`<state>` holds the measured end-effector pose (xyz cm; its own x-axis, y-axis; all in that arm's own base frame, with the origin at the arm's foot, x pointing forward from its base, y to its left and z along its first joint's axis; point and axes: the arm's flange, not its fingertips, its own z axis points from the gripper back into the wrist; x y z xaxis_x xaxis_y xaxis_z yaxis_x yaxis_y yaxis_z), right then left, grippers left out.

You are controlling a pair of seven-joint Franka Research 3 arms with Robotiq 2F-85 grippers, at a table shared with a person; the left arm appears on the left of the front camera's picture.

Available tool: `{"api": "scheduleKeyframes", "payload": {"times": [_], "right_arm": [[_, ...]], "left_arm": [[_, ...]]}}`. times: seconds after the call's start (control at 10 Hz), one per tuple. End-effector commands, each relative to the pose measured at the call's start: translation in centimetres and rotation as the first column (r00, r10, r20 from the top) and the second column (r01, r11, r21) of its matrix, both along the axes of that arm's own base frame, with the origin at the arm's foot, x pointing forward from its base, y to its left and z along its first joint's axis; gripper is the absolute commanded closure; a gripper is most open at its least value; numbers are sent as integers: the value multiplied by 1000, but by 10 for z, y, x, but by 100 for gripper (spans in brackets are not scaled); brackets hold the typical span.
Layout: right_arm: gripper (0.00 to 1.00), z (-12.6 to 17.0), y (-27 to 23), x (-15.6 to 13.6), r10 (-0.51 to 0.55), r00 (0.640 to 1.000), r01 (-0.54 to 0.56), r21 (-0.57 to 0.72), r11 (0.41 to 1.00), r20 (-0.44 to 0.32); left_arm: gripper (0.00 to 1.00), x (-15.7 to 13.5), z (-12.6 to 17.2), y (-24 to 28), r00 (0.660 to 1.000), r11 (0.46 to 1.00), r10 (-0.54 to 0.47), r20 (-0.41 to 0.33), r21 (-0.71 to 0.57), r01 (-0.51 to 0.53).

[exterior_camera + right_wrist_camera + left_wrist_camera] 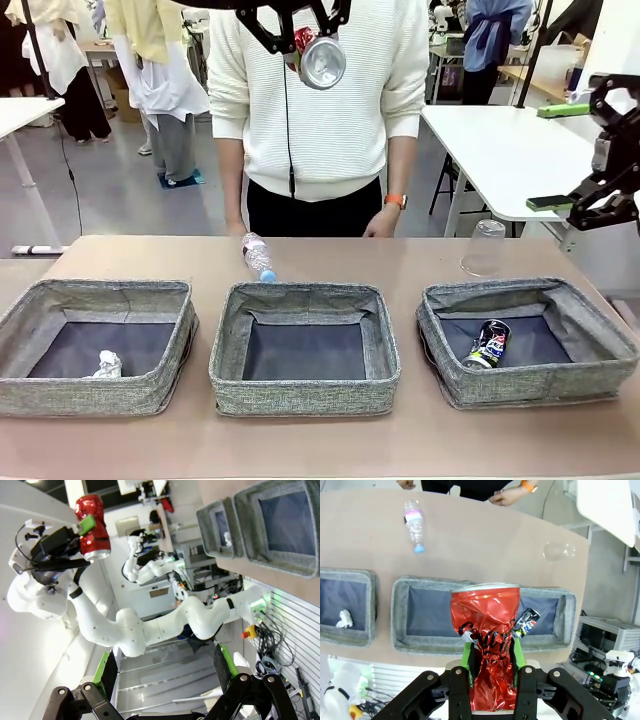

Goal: Sort the waste into the appropriate baskets.
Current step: Place the picked waste into the Fabric basket indicated by the person.

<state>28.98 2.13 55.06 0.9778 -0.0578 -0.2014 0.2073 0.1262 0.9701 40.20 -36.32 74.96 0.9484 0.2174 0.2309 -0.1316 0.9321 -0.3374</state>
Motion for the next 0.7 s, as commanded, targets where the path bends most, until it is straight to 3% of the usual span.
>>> {"api": "scheduleKeyframes", "payload": {"times": [0.0, 0.6], "right_arm": [[0, 5, 0, 0, 3, 1000, -3, 0, 1000, -4], [0, 5, 0, 0, 3, 1000, -3, 0, 1000, -4]], "left_arm": [[66, -6, -2, 5, 1000, 1000, 18, 14, 16, -18], [66, -6, -2, 5, 1000, 1000, 18, 14, 16, -18]]}}
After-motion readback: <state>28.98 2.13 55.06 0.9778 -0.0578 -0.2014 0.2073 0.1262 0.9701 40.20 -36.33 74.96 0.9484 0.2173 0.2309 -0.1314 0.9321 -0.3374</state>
